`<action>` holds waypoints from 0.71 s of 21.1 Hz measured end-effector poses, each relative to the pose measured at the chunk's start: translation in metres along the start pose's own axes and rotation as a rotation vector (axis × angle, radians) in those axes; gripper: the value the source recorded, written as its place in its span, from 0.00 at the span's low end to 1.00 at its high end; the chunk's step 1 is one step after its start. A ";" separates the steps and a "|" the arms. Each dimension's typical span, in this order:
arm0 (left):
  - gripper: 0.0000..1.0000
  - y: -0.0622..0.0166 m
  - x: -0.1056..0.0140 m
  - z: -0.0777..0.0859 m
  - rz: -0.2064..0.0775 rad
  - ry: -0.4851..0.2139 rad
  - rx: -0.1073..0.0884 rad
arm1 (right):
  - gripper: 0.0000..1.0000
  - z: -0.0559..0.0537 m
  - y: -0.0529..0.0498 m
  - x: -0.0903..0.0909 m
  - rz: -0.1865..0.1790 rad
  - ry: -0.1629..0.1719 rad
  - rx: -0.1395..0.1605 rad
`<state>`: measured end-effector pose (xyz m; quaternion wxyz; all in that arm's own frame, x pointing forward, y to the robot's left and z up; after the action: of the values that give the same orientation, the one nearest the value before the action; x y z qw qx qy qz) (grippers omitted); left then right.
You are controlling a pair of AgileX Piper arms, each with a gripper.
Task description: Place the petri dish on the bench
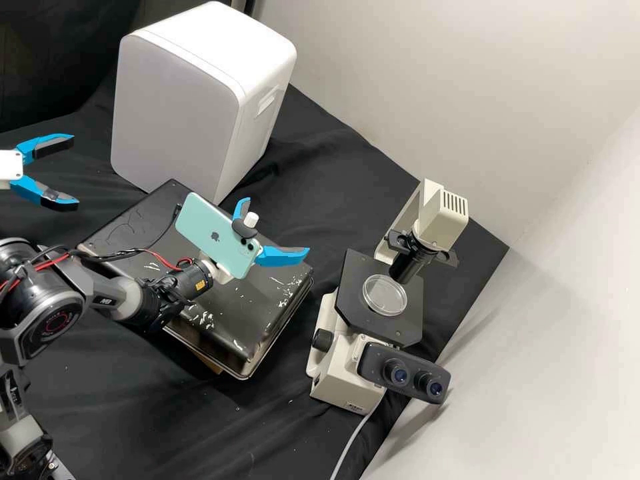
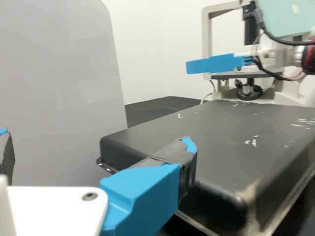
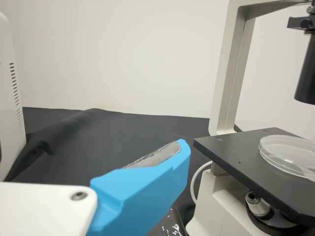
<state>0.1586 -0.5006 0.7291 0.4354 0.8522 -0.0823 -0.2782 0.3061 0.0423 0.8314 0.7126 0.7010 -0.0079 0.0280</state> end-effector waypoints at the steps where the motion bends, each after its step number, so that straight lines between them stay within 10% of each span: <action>1: 1.00 -0.0001 0.000 0.000 0.000 0.000 0.000 | 1.00 0.000 0.000 0.000 0.000 0.000 0.000; 9: 1.00 -0.0004 -0.001 0.000 0.001 0.008 0.015 | 1.00 0.001 0.002 0.000 0.008 -0.003 0.000; 15: 1.00 -0.0004 -0.001 0.000 0.001 0.008 0.017 | 1.00 0.027 0.021 0.000 0.086 -0.074 0.037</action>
<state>0.1576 -0.5002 0.7290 0.4284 0.8570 -0.0833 -0.2741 0.3059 0.0157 0.8533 0.6968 0.7137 -0.0637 0.0328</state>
